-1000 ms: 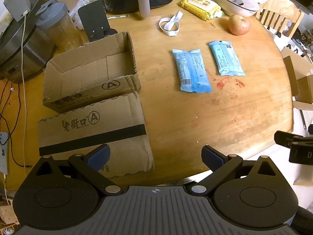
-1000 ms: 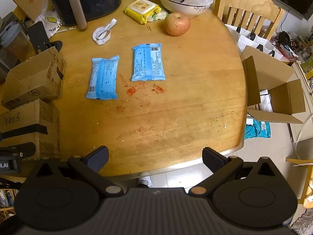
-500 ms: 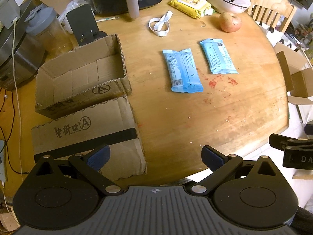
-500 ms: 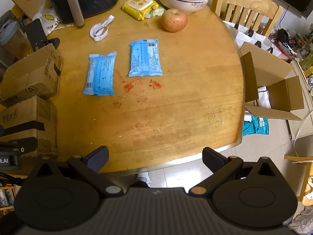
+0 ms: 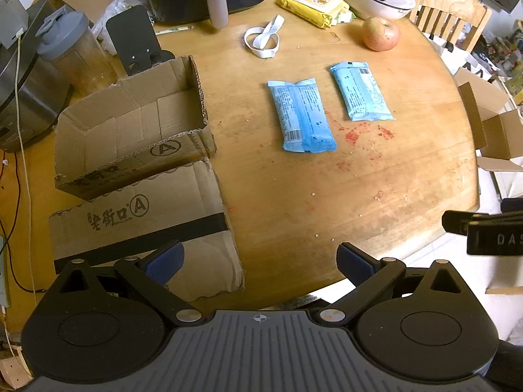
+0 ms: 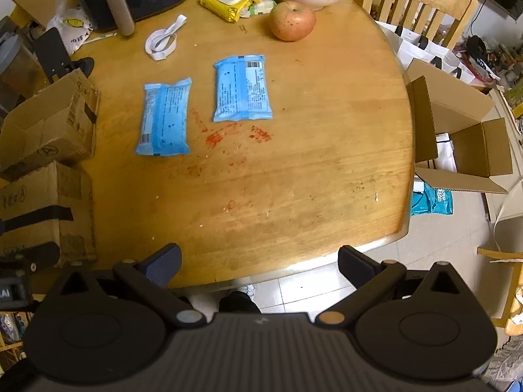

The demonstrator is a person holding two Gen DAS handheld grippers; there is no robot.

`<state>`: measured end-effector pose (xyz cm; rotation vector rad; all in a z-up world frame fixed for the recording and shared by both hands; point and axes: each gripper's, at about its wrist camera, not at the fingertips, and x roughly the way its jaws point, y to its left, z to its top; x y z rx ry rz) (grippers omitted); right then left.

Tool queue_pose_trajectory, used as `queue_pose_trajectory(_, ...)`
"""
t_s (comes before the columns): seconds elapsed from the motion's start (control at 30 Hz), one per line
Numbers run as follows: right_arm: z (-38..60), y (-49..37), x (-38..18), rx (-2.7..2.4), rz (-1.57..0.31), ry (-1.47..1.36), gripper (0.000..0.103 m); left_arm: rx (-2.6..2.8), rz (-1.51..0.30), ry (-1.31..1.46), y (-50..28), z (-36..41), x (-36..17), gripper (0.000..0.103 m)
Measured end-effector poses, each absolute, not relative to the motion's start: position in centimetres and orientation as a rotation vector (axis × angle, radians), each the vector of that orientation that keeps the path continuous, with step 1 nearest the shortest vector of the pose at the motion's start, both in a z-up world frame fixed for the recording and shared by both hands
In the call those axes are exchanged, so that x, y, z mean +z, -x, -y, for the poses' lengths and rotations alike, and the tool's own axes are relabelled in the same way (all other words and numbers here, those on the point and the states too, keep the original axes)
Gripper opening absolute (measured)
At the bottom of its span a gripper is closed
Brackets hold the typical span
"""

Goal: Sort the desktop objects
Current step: 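Move the open right gripper over the larger blue packet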

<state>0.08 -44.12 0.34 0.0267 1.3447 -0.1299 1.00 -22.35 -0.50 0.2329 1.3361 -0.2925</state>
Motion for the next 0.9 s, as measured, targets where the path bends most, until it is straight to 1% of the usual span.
queue_pose_trajectory(0.9, 44.5, -5.9, -0.3, -0.09, -1.34, -0.025, 0.103, -0.301, -1.358, -0.222, -1.4, 21.7, -0.9, 0.102)
